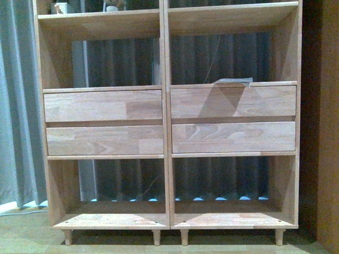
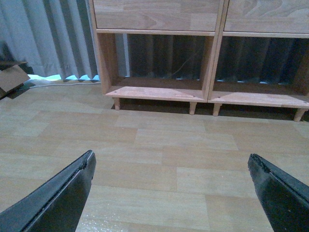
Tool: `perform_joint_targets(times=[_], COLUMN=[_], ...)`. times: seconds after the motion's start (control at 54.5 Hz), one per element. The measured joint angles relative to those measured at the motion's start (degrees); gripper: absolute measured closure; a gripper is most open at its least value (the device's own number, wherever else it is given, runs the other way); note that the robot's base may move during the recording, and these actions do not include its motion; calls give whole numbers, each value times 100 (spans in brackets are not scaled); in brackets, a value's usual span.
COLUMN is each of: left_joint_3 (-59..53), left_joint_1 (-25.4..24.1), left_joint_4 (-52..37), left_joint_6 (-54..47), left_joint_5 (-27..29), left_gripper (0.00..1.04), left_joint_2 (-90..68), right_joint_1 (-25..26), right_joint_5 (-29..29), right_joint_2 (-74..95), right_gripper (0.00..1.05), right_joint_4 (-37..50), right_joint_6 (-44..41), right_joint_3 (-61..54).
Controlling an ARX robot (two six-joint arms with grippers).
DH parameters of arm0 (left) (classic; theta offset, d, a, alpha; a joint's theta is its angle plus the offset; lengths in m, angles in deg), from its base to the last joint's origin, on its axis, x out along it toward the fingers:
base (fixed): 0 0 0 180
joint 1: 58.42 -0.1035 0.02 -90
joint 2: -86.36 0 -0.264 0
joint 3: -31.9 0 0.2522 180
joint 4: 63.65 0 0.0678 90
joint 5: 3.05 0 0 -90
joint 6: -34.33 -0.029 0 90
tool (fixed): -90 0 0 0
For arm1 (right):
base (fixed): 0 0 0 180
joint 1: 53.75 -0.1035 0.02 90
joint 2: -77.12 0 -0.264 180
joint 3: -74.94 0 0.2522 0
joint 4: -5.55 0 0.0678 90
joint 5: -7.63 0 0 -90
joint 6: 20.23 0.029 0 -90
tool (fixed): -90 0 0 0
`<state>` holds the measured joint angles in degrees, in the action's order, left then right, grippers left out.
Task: Organize books on shelf
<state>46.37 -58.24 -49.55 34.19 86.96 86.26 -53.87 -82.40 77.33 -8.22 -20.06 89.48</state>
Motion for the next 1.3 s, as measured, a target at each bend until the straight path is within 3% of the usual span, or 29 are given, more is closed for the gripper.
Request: perform_joint_targets(times=[1.302], left_joint_3=[0], left_joint_1=[2], left_joint_4=[0], left_joint_6=[0], left_joint_5=[0], left_gripper=[7], left_joint_2=[2], right_joint_1=[0], right_joint_5=[0], right_joint_2=[-2], right_gripper=[7], right_joint_4=[0], right_joint_6=[0], right_joint_3=[0])
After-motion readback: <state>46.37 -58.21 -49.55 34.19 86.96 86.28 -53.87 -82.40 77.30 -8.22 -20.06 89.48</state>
